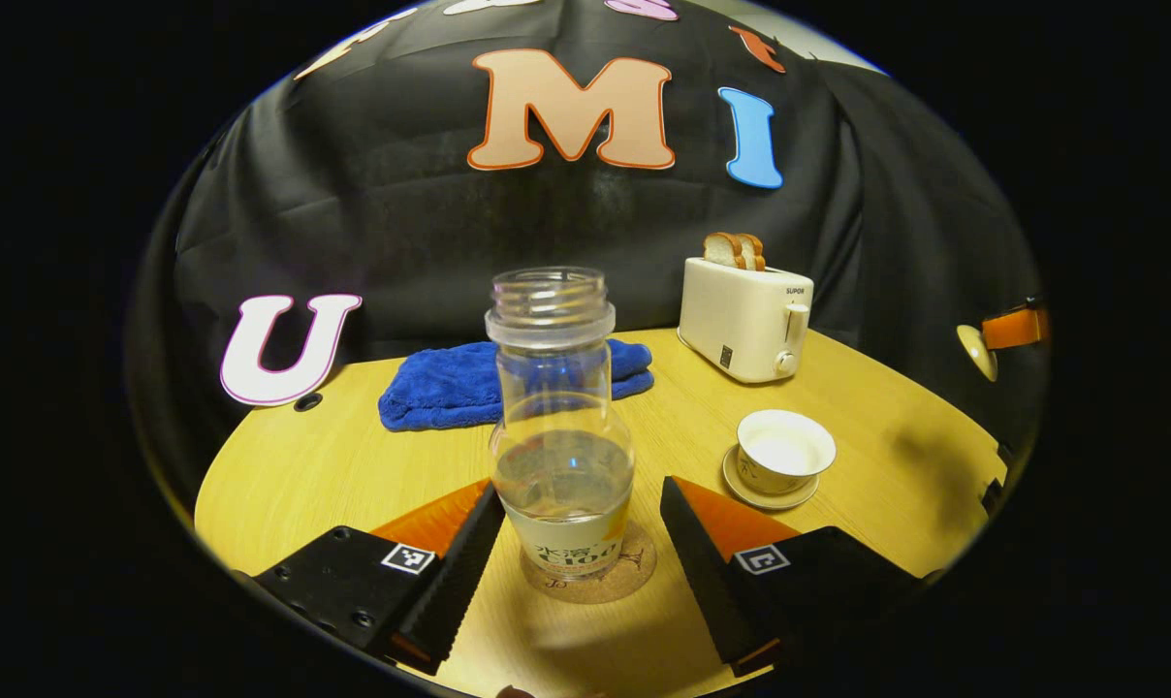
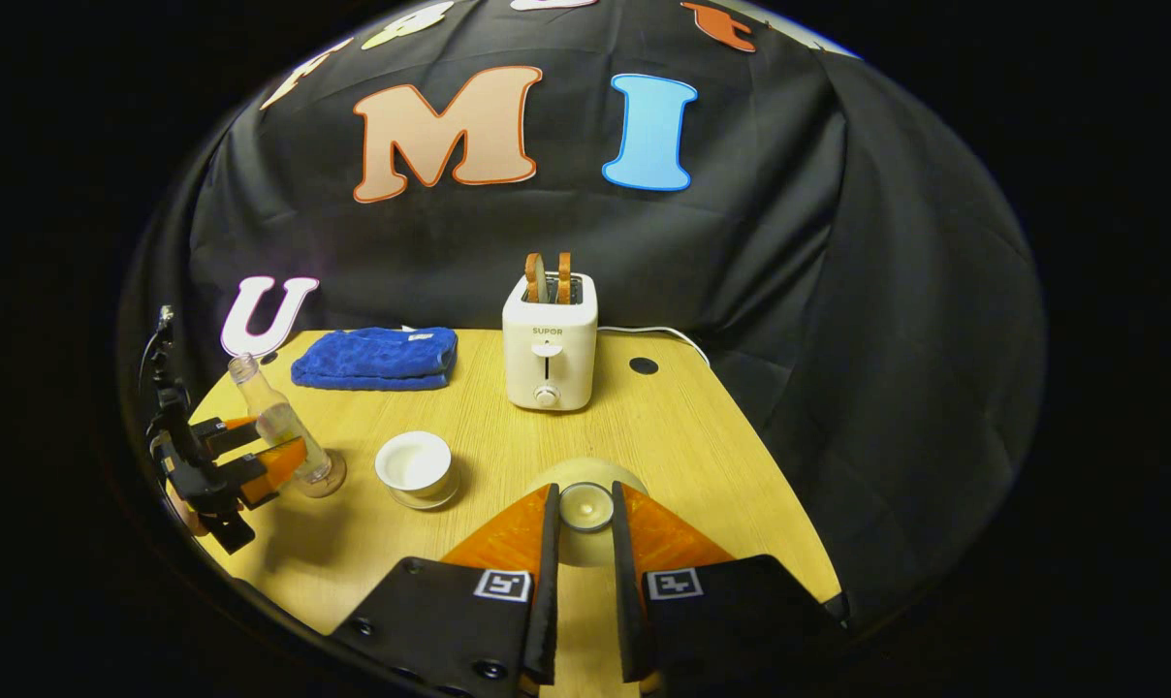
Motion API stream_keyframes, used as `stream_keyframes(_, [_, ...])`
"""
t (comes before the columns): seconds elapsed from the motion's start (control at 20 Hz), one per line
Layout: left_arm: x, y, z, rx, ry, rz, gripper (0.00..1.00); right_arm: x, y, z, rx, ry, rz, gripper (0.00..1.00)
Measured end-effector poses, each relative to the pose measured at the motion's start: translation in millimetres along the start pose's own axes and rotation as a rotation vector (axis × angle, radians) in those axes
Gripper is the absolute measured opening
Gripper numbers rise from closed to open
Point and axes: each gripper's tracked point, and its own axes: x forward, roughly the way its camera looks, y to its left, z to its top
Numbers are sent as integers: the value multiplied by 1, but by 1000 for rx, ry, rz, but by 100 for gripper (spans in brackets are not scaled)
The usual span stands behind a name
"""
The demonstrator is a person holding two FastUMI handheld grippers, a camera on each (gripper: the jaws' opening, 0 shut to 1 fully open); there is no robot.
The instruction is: Open the teacup lid with one hand, grasp the water bottle and pour water into the teacup with the other hand; after pouring, place the water bottle on the coaster and then close the teacup lid.
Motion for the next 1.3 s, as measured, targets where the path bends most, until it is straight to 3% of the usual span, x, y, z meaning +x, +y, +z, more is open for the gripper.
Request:
stream_keyframes(0.15, [6,4,-1,-3,0,10,93,-2,-2,-3,4,6,-1,27])
stream_keyframes(0.3, [10,6,-2,3,2,11,76,-4,-4,-4,7,8,-3,27])
stream_keyframes(0.5, [9,3,-2,35,14,-10,72,-4,-5,-4,6,6,-2,27])
stream_keyframes(0.8, [9,-9,-2,169,76,-65,65,-2,-2,-6,14,1,13,29])
stream_keyframes(1.3, [25,-20,14,456,122,-80,64,5,-20,-18,72,11,12,29])
